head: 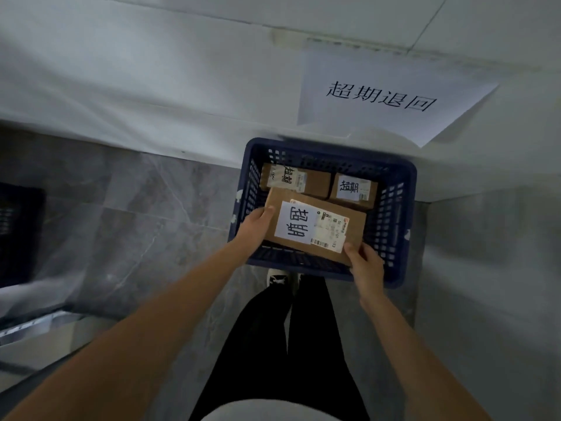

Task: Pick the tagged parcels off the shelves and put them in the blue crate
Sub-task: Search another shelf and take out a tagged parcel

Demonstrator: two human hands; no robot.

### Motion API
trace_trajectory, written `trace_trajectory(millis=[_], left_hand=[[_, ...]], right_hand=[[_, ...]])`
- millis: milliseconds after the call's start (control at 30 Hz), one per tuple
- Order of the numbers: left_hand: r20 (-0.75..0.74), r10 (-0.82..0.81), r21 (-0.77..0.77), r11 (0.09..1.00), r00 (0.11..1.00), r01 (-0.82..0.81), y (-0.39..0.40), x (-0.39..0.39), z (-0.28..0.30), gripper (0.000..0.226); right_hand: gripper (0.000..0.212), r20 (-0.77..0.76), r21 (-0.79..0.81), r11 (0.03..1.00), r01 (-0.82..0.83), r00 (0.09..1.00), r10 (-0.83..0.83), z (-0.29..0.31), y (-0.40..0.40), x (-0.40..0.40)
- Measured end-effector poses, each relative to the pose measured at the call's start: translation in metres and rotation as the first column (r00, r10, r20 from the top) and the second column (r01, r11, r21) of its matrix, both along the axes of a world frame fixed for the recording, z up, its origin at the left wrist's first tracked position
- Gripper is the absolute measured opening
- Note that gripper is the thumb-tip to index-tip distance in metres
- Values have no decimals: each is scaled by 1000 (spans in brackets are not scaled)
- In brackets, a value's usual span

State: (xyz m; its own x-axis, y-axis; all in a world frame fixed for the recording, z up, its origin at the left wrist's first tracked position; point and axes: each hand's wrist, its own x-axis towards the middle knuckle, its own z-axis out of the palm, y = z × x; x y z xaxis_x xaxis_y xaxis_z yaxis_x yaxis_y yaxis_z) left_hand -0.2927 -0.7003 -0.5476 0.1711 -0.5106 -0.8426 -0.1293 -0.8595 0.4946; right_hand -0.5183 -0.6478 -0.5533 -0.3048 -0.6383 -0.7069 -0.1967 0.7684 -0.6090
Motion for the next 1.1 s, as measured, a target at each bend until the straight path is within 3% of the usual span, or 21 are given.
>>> trace_trajectory(millis=[133, 367, 500, 567, 667, 933, 1033, 1100], left_hand=[[13, 23, 0, 1000, 1000, -23, -30, -2, -68, 49], [61, 89, 83, 992, 994, -94, -56, -1, -179, 49], [71, 217, 184, 957, 974, -226, -59, 6, -238, 50], [79, 280, 236, 927, 957, -290, -69, 12, -263, 54], [124, 251, 218, 937, 960, -273, -71, 21, -279, 54], [32, 278, 136, 951, 960, -279, -67, 25, -290, 58], [41, 234, 151, 960, 971, -237, -64, 27, -300, 63], [34, 218, 155, 963, 975, -220, -63, 27, -304, 62]], right_hand=[[32, -45, 71, 992, -106, 993, 109, -62, -34, -3], [21, 33, 219, 958, -183, 983, 180, -167, -79, 2], [60, 143, 391, 893, -225, 973, 183, -218, -92, 4], [64, 189, 458, 861, -222, 971, 150, -240, -105, 7], [51, 273, 508, 843, -179, 961, 39, -252, -122, 17], [24, 314, 419, 880, -222, 945, 89, -257, -125, 32], [26, 314, 418, 883, -214, 946, 80, -263, -123, 34], [38, 326, 427, 875, -227, 942, 85, -266, -121, 34]])
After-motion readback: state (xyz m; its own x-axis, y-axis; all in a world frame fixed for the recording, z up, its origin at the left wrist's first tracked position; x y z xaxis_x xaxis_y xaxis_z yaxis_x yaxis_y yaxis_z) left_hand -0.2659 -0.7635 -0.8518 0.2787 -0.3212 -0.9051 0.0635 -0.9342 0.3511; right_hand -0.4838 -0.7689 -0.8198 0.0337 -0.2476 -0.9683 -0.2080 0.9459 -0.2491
